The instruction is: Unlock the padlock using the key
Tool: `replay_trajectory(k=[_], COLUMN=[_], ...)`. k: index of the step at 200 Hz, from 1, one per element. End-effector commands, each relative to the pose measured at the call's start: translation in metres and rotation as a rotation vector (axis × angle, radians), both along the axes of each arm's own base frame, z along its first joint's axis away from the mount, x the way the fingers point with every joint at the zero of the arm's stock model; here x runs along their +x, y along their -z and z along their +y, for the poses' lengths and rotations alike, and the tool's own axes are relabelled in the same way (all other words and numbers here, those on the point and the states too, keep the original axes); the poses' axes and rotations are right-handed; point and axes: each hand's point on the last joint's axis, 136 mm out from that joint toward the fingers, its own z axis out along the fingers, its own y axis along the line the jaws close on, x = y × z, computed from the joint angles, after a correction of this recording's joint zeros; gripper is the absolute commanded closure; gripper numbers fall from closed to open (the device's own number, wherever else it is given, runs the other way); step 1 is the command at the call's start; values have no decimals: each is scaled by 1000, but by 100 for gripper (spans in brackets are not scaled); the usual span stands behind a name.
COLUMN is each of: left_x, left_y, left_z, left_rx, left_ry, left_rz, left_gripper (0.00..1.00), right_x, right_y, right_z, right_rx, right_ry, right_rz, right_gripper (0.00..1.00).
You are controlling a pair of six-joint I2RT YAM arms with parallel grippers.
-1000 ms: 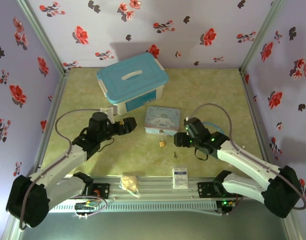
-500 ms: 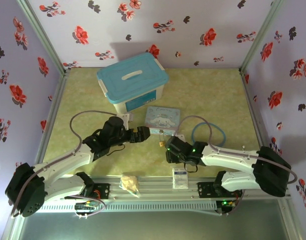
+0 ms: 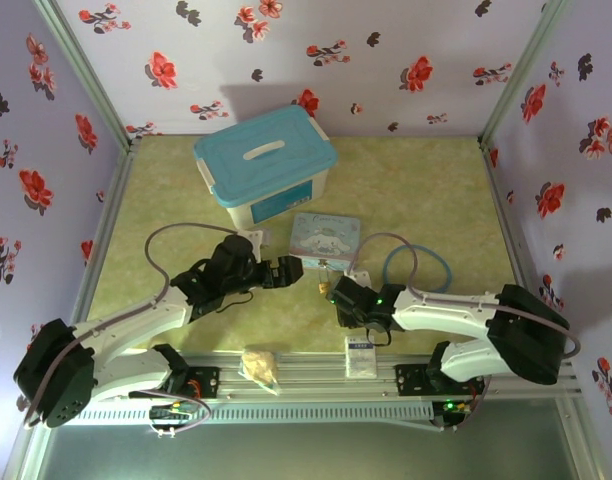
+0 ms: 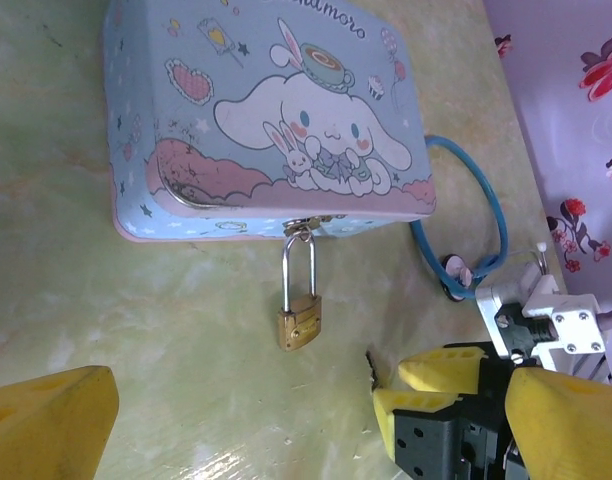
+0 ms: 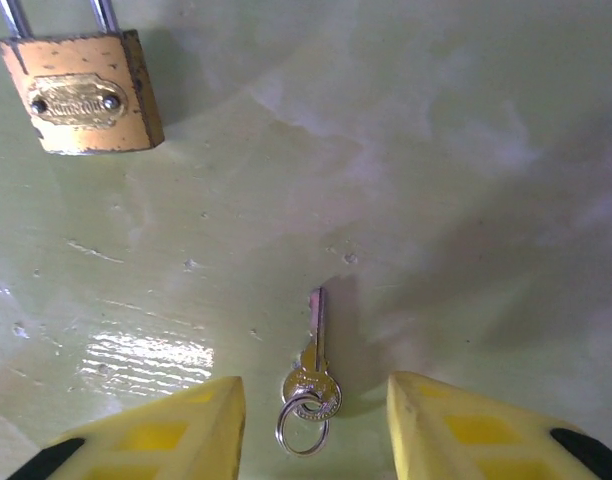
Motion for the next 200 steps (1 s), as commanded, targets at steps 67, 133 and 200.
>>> replay_trajectory(k=[67, 133, 200], left_x=[3, 5, 11], left_y=[-4, 2, -5], left_z=[-5, -6, -11], left_rx=[-29, -30, -6], left_ry=[-23, -33, -15], left_rz=[-2, 9, -26], left_gripper=[0, 0, 0], right_x=[-6, -13, -2], right_y=[10, 14, -2], right_z=[3, -4, 3], right_rx=[-5, -24, 146], right_ry=[6, 2, -3], right_rz=[30, 36, -7], right_gripper=[74, 82, 100])
